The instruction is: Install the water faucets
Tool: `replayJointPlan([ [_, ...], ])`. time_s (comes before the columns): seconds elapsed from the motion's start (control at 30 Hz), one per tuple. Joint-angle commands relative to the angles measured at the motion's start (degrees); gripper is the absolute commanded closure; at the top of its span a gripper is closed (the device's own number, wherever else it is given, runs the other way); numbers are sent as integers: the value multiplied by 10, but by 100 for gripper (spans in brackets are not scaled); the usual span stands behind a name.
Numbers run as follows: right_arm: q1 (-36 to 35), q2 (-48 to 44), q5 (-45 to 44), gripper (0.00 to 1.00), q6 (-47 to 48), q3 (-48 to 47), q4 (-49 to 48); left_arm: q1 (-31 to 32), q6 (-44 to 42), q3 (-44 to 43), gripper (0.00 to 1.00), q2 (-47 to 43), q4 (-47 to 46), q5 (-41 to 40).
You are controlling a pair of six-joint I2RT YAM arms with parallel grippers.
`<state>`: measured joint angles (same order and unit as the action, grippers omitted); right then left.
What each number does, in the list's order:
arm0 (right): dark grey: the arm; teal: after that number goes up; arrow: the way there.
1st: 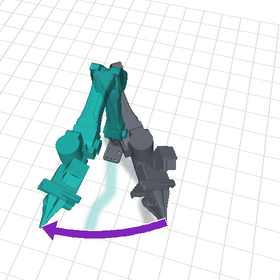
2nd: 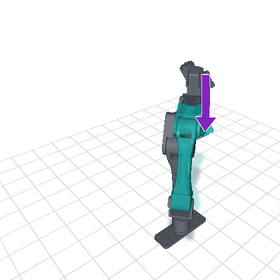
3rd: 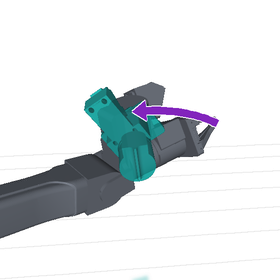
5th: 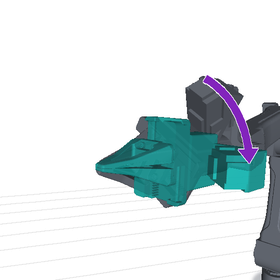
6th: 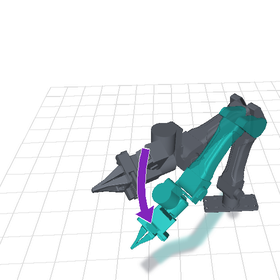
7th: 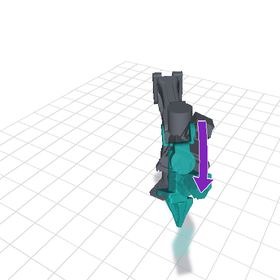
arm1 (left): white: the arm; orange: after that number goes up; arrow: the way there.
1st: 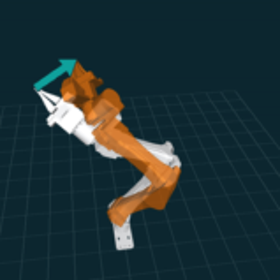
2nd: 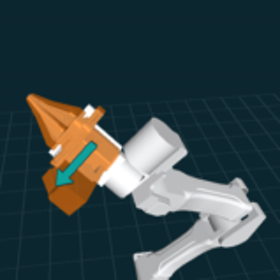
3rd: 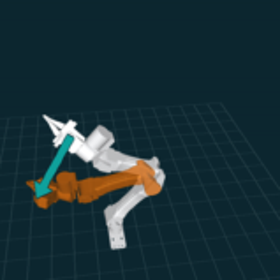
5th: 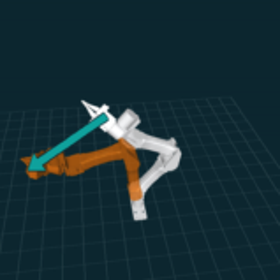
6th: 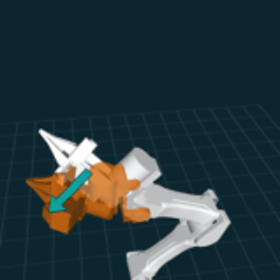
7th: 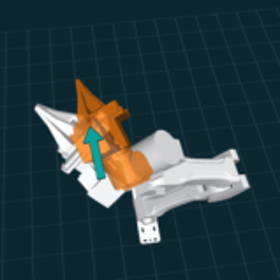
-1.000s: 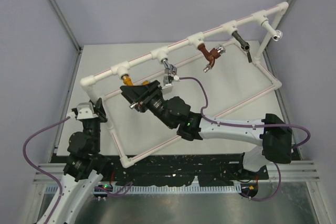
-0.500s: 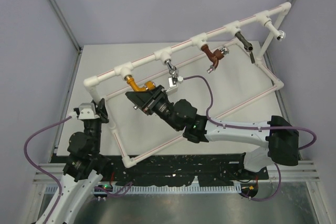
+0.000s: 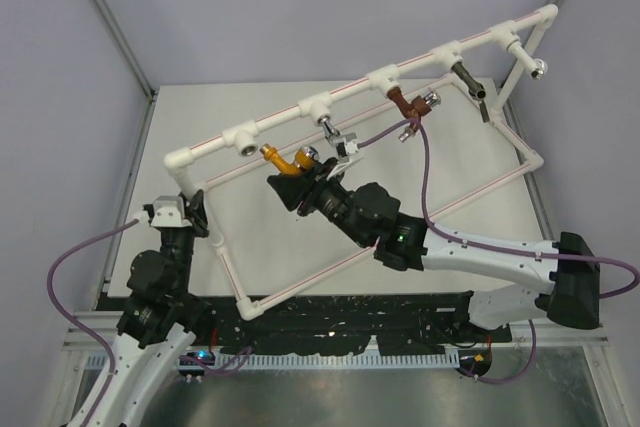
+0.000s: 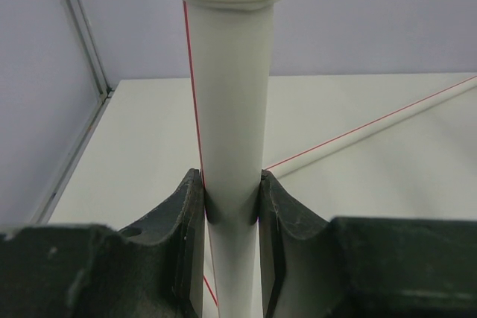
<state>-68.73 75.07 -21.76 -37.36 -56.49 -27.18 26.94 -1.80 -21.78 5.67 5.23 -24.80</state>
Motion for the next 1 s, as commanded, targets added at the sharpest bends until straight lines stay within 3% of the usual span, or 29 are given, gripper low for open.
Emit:
replayJointPlan([
  [0.0,0,-37,-28,95,249,-60,86,2,10,-45,95,14,5,82],
  [0.1,-2,-45,-3,95,356,-82,145,-3,13,-55,86,19,20,98],
  [0.33,-4,-68,59,95,371,-78,163,-5,-1,-82,27,0,53,125],
  [0.43,-14,-70,73,95,406,-77,170,-5,-24,-103,15,-14,83,135],
  [0.6,-25,-67,75,95,467,-77,165,-5,-58,-137,8,-45,127,162],
  [0.83,-83,-41,-63,95,700,-104,148,-5,1,-129,7,-44,138,23],
  [0.97,-102,-29,-117,95,820,-105,105,-5,15,-97,6,-23,87,-21],
])
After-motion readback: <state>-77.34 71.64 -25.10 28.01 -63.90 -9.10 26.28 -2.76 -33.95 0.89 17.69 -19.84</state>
